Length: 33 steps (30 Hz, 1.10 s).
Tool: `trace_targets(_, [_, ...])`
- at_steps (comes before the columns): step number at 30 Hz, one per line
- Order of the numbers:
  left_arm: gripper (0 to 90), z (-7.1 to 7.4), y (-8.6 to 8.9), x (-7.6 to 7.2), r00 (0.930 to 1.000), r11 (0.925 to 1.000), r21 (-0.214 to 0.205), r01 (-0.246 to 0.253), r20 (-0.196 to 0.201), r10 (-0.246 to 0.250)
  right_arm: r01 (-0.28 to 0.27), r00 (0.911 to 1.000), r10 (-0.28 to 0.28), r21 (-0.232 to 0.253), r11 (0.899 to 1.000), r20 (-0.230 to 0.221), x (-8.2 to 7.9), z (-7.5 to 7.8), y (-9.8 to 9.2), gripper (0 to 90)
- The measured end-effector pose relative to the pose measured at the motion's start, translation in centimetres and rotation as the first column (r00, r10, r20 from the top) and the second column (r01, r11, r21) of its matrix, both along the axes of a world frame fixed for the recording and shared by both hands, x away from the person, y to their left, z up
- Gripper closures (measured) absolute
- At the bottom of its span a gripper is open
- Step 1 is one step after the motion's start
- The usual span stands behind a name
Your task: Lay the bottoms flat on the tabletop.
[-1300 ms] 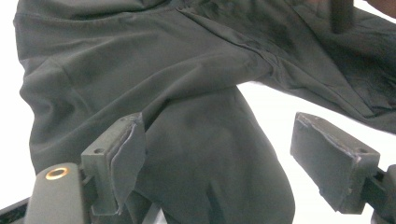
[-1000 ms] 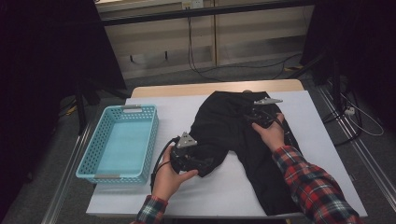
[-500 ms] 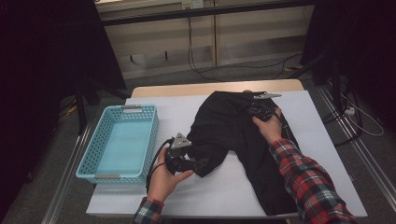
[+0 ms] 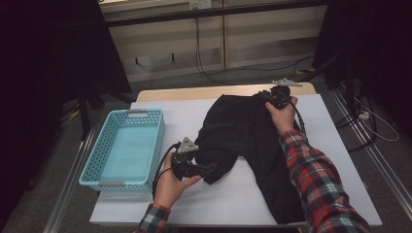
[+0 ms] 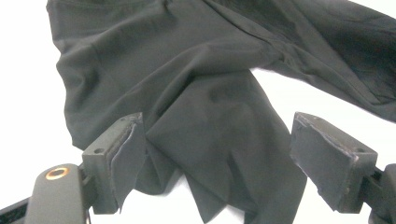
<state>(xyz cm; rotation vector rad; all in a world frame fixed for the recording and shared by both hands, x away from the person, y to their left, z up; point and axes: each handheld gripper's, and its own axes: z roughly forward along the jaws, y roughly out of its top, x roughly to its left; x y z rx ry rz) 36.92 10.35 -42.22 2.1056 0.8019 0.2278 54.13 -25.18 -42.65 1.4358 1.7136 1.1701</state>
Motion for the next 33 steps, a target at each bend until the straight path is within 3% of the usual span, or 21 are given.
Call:
trace_targets(4, [19.0,-0.3,0.0,0.2,1.0,1.0,0.003,-0.001,-0.005,0.001,-0.033,0.9945,0.032,-0.014,0.999,-0.099,-0.6,0.0,0.2,44.8])
trace_targets(6, [18.9,-0.3,0.2,0.3,1.0,1.0,0.007,-0.003,0.003,0.003,-0.075,0.989,0.074,-0.002,0.997,-0.128,-1.8,-0.3,0.1,45.7])
trace_targets(9, [18.7,-0.2,0.3,0.4,1.0,0.9999,-0.007,-0.01,0.0,0.01,-0.134,0.9774,0.131,-0.007,0.991,-0.166,-4.1,-0.7,0.5,36.1])
trace_targets(10, [18.7,-0.3,0.4,0.4,0.9999,0.9999,-0.002,-0.011,-0.002,0.011,-0.138,0.9775,0.134,-0.012,0.99,-0.163,-5.0,-0.7,0.7,35.5])
trace_targets(12, [18.5,-0.3,0.3,0.5,0.9999,0.9999,-0.003,-0.012,-0.005,0.012,-0.195,0.9668,0.19,-0.016,0.981,-0.171,-6.9,-0.7,1.2,35.2])
trace_targets(16, [18.5,-0.4,0.2,0.6,0.9998,0.9998,-0.003,-0.017,0.0,0.017,-0.258,0.9535,0.248,-0.037,0.966,-0.171,-10.9,-0.3,2.5,30.6])
trace_targets(18, [18.5,-0.4,0.2,0.7,0.9998,0.9998,-0.006,-0.019,-0.002,0.019,-0.284,0.9486,0.27,-0.069,0.956,-0.165,-12.7,-0.3,3.1,29.1])
trace_targets(20, [18.5,-0.3,0.3,0.8,0.9998,0.9998,-0.002,-0.019,0.007,0.019,-0.305,0.9412,0.294,-0.045,0.951,-0.167,-14.3,-0.4,3.7,28.2])
trace_targets(23, [18.7,-0.2,0.4,0.8,0.9996,0.9997,-0.006,-0.026,0.014,0.026,-0.333,0.9295,0.324,-0.025,0.942,-0.176,-16.1,-0.5,4.2,26.8])
trace_targets(26, [19.0,0.0,0.5,0.8,0.9992,0.9994,-0.007,-0.034,0.022,0.034,-0.354,0.9259,0.338,-0.074,0.932,-0.168,-17.7,-0.6,4.7,26.7])
trace_targets(28, [19.3,0.0,0.6,0.8,0.999,0.9995,-0.001,-0.033,0.031,0.033,-0.379,0.9158,0.36,-0.087,0.921,-0.178,-18.5,-0.8,5.1,26.7])
trace_targets(29, [19.5,0.0,0.6,0.7,0.9988,0.9993,0.0,-0.037,0.032,0.037,-0.383,0.9149,0.364,-0.094,0.919,-0.175,-18.8,-0.8,5.3,26.8])
trace_targets(33, [22.4,-0.1,0.8,0.9,0.9987,0.9992,0.007,-0.04,0.033,0.04,-0.406,0.9077,0.389,-0.09,0.91,-0.156,-19.8,-0.6,6.0,28.3])
